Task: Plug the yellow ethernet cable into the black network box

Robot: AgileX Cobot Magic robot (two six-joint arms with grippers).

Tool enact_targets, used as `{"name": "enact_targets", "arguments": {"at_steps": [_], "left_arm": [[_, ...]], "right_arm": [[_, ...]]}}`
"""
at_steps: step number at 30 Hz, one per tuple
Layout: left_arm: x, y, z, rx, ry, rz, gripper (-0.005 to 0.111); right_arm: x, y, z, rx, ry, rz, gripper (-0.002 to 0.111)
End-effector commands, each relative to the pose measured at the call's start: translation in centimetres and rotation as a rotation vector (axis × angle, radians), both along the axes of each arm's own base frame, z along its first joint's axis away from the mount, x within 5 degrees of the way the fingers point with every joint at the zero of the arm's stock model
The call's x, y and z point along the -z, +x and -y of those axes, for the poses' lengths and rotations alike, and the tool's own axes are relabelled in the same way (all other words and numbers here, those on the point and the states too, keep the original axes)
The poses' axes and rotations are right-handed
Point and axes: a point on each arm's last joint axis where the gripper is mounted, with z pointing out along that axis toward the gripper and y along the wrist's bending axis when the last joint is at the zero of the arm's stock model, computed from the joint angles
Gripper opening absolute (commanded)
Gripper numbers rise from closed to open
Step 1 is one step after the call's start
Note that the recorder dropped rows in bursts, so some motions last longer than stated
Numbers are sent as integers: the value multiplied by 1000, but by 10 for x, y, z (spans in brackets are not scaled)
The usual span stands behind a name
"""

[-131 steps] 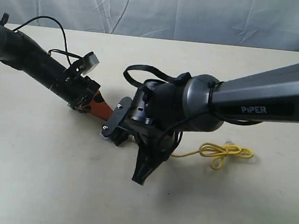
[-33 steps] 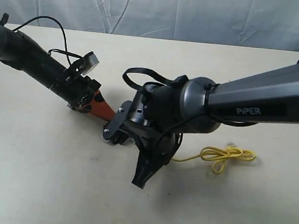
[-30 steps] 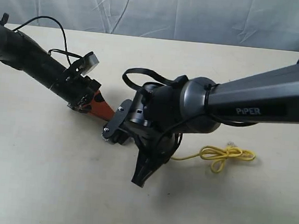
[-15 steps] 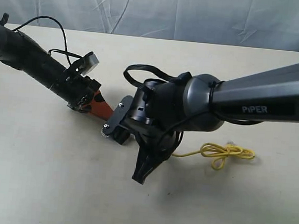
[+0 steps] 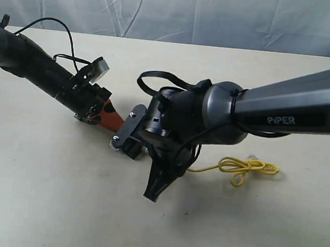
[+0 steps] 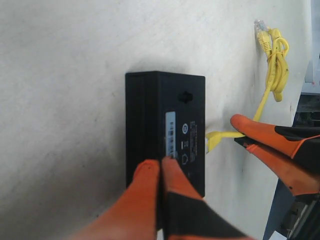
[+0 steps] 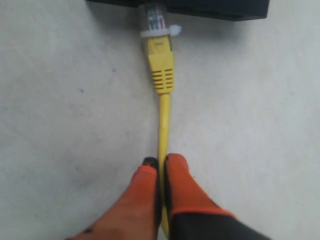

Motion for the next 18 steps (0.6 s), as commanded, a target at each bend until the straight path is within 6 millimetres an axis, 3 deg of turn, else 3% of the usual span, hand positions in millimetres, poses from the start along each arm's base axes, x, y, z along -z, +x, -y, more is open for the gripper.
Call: {"name": "enact_targets", "arguments": {"at_steps": [1, 18], "left_arm": [[6, -1, 0, -5, 7, -20, 0], [6, -1, 0, -5, 7, -20, 0]], "right_arm": [[-4, 1, -2, 0, 25, 13, -1], [-4, 0, 1, 76, 21, 4, -1]]}}
